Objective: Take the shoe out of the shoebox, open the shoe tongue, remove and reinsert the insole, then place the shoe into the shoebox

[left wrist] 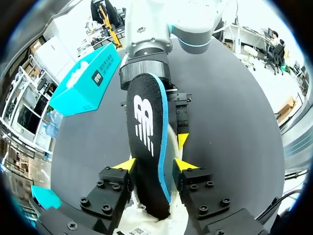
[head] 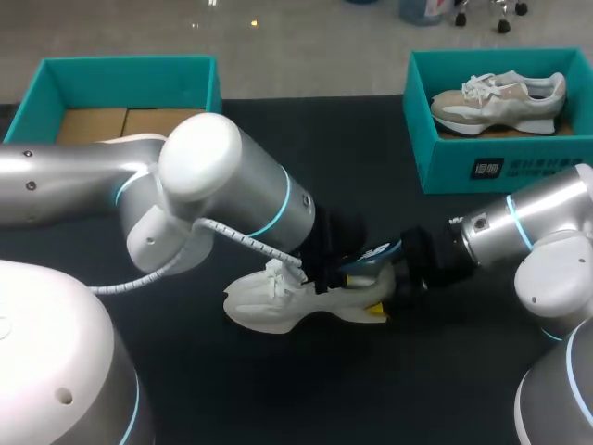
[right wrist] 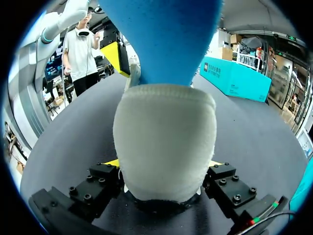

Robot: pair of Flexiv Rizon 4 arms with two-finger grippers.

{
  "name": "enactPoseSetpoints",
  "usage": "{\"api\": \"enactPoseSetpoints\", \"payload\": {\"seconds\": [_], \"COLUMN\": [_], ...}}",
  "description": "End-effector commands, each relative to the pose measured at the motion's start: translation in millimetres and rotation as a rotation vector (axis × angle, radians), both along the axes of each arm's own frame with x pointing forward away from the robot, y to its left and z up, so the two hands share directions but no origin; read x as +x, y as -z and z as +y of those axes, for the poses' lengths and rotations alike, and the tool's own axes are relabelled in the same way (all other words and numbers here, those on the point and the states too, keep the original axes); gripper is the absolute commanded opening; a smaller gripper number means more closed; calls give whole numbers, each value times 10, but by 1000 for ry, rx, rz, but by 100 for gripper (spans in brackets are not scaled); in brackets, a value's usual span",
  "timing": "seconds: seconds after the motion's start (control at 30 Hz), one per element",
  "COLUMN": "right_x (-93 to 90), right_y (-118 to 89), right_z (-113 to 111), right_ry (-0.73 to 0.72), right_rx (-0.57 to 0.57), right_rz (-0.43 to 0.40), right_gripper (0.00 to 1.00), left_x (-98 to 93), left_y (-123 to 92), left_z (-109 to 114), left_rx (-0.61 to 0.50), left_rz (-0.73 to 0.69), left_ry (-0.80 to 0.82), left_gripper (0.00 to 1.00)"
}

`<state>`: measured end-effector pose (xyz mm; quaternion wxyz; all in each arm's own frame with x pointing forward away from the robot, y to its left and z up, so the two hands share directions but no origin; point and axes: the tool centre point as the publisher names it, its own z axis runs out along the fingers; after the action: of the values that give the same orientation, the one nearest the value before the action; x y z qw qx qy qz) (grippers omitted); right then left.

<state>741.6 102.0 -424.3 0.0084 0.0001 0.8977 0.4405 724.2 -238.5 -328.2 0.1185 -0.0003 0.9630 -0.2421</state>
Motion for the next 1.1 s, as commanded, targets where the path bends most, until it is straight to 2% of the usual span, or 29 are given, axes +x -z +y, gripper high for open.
{"api": "enactPoseSetpoints", "payload": {"seconds": [0.03,0.07,0.13,0.23,0.53,0.8,1.1], "right_x": [-10,-10,-10,-10,-10,-10,-10], "right_y": [1,1,1,1,1,1,1], "right_z": [4,4,4,4,4,4,4], "right_ry": [1,1,1,1,1,1,1], "right_rx": [-3,-3,-3,-3,-3,-3,-3], "right_rz": [-1,-1,-1,-1,-1,-1,-1], "right_gripper": [0,0,0,0,0,0,0], "left_x": [22,20,14,-2,6,-34,-94], "left_y": [37,44,50,36,-280,-600,-1053], "left_z": [-17,-9,1,23,-28,-156,-139], "left_rx": [2,5,6,7,-65,-195,-332], "left_rz": [3,5,6,7,-5,-7,-6], "left_ry": [-1,-2,-3,-4,25,58,92], "left_gripper": [35,20,0,0,0,0,0]}}
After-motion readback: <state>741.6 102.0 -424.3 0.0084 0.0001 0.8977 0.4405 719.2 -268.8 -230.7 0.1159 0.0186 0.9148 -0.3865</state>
